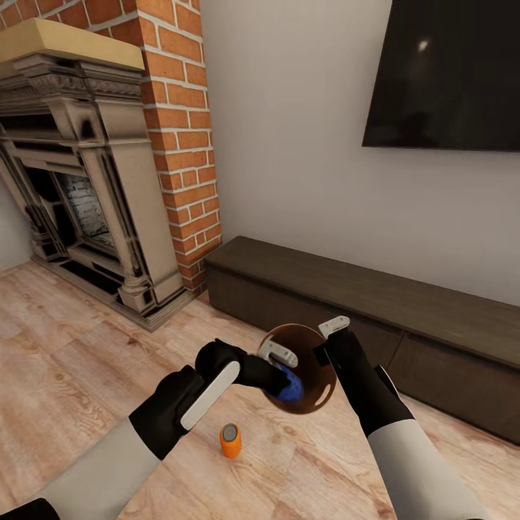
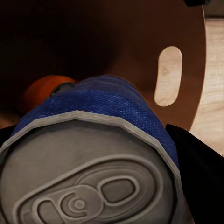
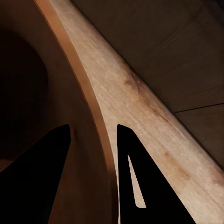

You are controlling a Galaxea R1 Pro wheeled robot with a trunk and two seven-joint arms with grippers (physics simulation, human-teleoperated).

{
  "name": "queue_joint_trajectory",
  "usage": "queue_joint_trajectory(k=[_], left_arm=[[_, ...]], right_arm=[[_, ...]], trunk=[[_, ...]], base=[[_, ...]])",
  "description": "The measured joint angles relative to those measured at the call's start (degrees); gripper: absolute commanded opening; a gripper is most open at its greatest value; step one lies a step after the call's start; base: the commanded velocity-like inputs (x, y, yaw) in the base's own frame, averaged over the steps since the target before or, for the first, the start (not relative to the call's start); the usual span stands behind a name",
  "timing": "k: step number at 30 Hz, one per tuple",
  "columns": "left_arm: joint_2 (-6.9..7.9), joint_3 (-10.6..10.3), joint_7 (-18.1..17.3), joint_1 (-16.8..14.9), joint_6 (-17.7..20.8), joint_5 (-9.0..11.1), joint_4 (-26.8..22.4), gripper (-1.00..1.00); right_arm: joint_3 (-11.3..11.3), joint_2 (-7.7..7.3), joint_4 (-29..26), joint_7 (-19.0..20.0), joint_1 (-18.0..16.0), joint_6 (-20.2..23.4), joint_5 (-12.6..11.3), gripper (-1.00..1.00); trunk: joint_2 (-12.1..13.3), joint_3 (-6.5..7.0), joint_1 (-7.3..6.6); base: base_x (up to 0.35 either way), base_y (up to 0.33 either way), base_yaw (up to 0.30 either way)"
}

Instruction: Put the three can of soda from the living room inside the tash can in the kitchen.

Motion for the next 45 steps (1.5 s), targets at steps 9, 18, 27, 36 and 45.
queue_joint_trajectory(k=[9,18,27,36,45], left_arm=[[-1.43,0.2,-0.1,0.0,-0.1,-6.0,1.7,-1.0],[-1.71,0.2,-0.5,0.0,-2.0,-3.5,5.0,-1.0],[-1.85,0.1,-0.5,0.0,-3.1,-3.4,5.6,1.0],[-1.92,0.1,-0.6,0.0,-3.1,-3.4,5.9,1.0],[-1.43,0.3,-1.0,0.1,-3.1,-3.1,5.1,1.0]], right_arm=[[0.0,-0.01,0.0,0.0,0.1,0.0,0.0,-1.0],[0.0,0.01,1.8,0.0,0.2,0.0,0.5,-1.0],[0.1,0.02,1.6,-0.1,0.2,-0.1,1.1,-1.0],[0.1,0.01,1.9,-0.1,0.3,-0.1,1.2,-1.0],[0.0,-0.06,1.5,0.0,0.3,0.0,0.7,-1.0]], trunk=[[0.0,0.0,0.0],[0.0,0.0,0.0],[0.0,0.0,0.0],[0.0,0.0,0.0],[0.0,0.0,0.0]], base=[[0.0,0.0,0.0],[0.0,0.0,0.0],[0.0,0.0,0.0],[0.0,0.0,0.0],[0.0,0.0,0.0]])
